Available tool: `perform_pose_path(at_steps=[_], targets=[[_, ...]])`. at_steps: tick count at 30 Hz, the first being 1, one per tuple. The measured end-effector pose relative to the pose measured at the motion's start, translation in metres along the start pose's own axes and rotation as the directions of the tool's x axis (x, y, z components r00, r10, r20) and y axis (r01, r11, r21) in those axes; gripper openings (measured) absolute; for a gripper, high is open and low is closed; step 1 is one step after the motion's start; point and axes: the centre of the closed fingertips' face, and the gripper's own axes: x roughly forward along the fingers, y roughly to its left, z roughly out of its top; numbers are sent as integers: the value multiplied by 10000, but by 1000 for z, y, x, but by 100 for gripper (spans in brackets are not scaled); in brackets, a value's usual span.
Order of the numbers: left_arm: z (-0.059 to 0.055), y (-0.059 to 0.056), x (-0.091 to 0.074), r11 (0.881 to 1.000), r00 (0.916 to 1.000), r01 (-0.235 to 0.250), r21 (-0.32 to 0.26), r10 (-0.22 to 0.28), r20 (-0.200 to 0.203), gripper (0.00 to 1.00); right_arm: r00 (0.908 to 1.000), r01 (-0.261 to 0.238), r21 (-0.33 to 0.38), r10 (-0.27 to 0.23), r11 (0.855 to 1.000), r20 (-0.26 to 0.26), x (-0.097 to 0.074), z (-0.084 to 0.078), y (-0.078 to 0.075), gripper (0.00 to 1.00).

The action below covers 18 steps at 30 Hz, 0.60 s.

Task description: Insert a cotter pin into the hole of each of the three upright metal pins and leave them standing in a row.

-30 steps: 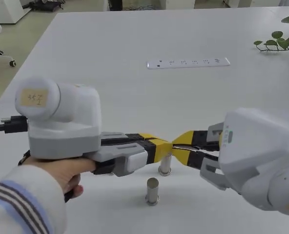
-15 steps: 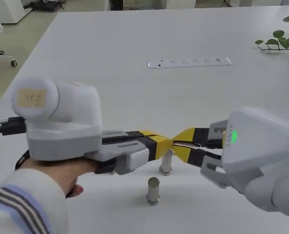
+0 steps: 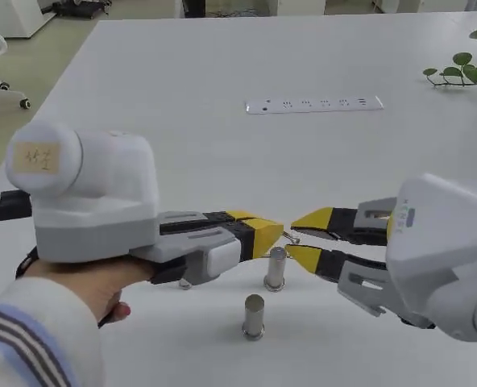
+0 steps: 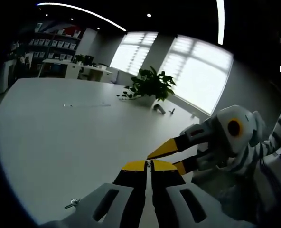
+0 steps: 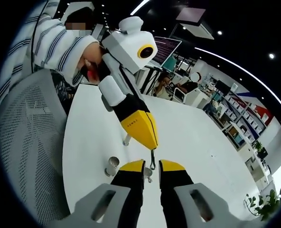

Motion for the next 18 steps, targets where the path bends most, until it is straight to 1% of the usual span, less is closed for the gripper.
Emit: perform_pose_path(at_steps=[3,4,6,8,10,12,14,16,18], targets=[[0,-1,-1,9999,10000,77,100,-77,-16,0,9998,-179,592,180,9981,-1,1,-4,1,9],[0,-2,-2,9996,9999,150,237,-149,-37,0,9996,-280,809,278,9963,42,1,-5,3,10],[1,-4,-4,9988,9997,254,416,-253,-36,0,9993,-372,1339,359,9903,125,2,-7,4,11],[1,-6,-5,9974,9993,372,623,-370,-38,0,9986,-503,1735,468,9835,240,2,-8,5,12],[1,-9,-6,9956,9988,484,801,-479,-88,0,9984,-504,2028,439,9779,366,2,-8,5,12],[0,-10,-7,9933,9985,546,1017,-534,-143,0,9978,-588,2237,502,9729,436,2,-8,5,11],[-1,-12,-7,9909,9980,613,1199,-591,-222,0,9977,-599,2235,515,9729,433,2,-8,6,8],[-2,-13,-7,9870,9973,691,1448,-650,-328,0,9976,-644,2328,564,9704,407,2,-10,7,7],[-3,-15,-7,9814,9966,769,1758,-707,-411,0,9969,-696,2509,583,9655,524,1,-9,7,7]])
